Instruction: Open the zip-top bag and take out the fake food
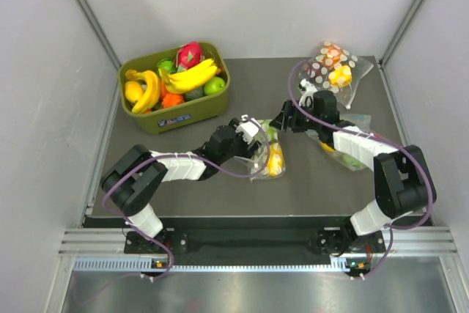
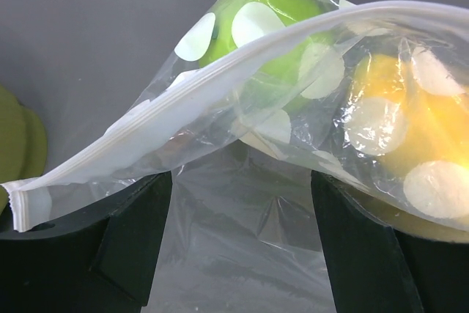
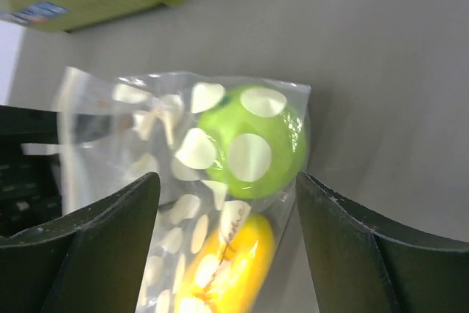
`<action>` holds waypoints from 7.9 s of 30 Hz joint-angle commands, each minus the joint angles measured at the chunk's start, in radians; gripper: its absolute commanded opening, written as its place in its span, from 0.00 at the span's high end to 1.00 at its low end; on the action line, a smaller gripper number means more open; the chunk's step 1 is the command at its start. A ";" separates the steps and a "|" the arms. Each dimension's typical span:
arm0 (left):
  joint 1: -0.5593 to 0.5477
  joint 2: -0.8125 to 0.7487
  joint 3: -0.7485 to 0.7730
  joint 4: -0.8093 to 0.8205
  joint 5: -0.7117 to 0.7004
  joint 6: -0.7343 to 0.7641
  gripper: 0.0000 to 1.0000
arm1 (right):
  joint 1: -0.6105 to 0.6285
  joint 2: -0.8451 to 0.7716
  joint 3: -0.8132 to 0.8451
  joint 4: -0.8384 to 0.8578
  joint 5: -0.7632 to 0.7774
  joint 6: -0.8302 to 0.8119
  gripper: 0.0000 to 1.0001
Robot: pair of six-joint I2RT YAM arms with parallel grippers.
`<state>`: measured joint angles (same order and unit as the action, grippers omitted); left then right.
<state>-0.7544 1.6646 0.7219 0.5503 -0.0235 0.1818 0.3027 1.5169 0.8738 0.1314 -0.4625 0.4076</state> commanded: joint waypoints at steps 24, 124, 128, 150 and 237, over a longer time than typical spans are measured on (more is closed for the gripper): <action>0.003 0.050 0.066 0.148 0.108 -0.016 0.16 | 0.115 0.178 0.059 -0.026 0.096 -0.099 1.00; 0.070 0.215 0.157 0.237 0.419 -0.171 0.81 | 0.041 0.325 0.166 -0.173 0.013 -0.119 1.00; 0.070 0.161 0.114 0.223 0.410 -0.165 0.98 | 0.038 0.315 0.165 -0.168 0.015 -0.113 1.00; 0.069 -0.338 -0.078 -0.209 0.352 -0.116 1.00 | -0.045 0.253 0.139 -0.157 0.008 -0.105 1.00; 0.836 0.032 0.913 -0.497 0.050 -0.139 0.11 | -0.043 0.193 0.116 -0.164 -0.073 -0.135 1.00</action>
<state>0.0776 1.7512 1.6417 -0.0010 0.0315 0.0288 0.2642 1.7493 0.9749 -0.0452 -0.5179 0.2916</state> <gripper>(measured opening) 0.882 0.006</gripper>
